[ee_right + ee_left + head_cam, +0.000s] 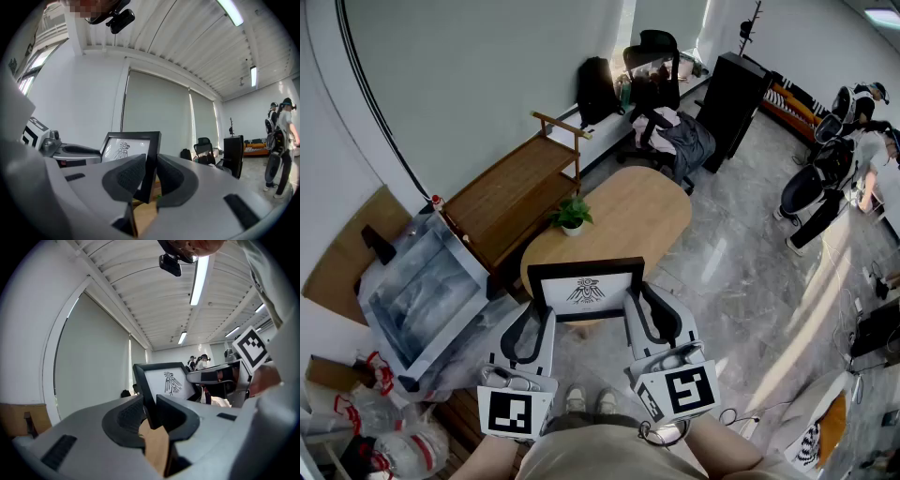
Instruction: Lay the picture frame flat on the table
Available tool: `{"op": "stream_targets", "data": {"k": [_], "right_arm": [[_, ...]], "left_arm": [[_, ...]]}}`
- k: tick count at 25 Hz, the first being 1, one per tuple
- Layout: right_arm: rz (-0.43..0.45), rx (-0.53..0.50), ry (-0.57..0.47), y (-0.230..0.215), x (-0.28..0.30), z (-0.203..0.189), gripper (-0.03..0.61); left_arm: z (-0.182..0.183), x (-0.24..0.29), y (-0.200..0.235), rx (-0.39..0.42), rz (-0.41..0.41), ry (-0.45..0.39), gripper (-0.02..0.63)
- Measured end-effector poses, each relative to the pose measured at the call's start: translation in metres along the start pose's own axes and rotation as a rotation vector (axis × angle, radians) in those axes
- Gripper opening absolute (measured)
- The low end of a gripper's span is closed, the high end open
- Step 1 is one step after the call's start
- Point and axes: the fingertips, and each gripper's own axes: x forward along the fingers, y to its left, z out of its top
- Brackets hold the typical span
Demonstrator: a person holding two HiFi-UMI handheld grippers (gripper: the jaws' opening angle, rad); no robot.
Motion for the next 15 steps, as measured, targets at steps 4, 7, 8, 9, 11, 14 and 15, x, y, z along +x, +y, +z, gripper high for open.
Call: {"op": "stream_targets", "data": {"k": [4,7,8,9,11,14,15], "right_arm": [[-0.002,0.013,0.002,-0.005,-0.001,-0.003,0.055],[-0.003,0.008,-0.002,-0.008,-0.005,-0.003,0.055],[-0.001,0.007,-0.003,-0.010,-0.006,-0.004,0.055],[0.001,0.007,-0.003,-0.011,-0.007,-0.004,0.055],[0.004,0.007,-0.001,-0.015,-0.010,-0.006,0.055],[0.011,0.011,-0.002,-0.020,-0.012,-0.008,0.055],[0.016,0.012,-0.004,-0.022,-0.013,-0.009,0.055]], "left_arm": [[0.000,0.003,-0.004,0.008,-0.004,0.003,0.081],[-0.001,0.004,-0.009,0.003,-0.003,0.005,0.082],[-0.001,0.004,-0.011,0.003,-0.001,0.005,0.083],[-0.001,0.004,-0.013,0.004,0.000,0.007,0.083],[-0.002,0.005,-0.017,0.006,0.002,0.015,0.083],[-0.003,0.008,-0.024,0.001,0.009,0.017,0.081],[-0.003,0.008,-0.026,0.000,0.013,0.016,0.082]]}}
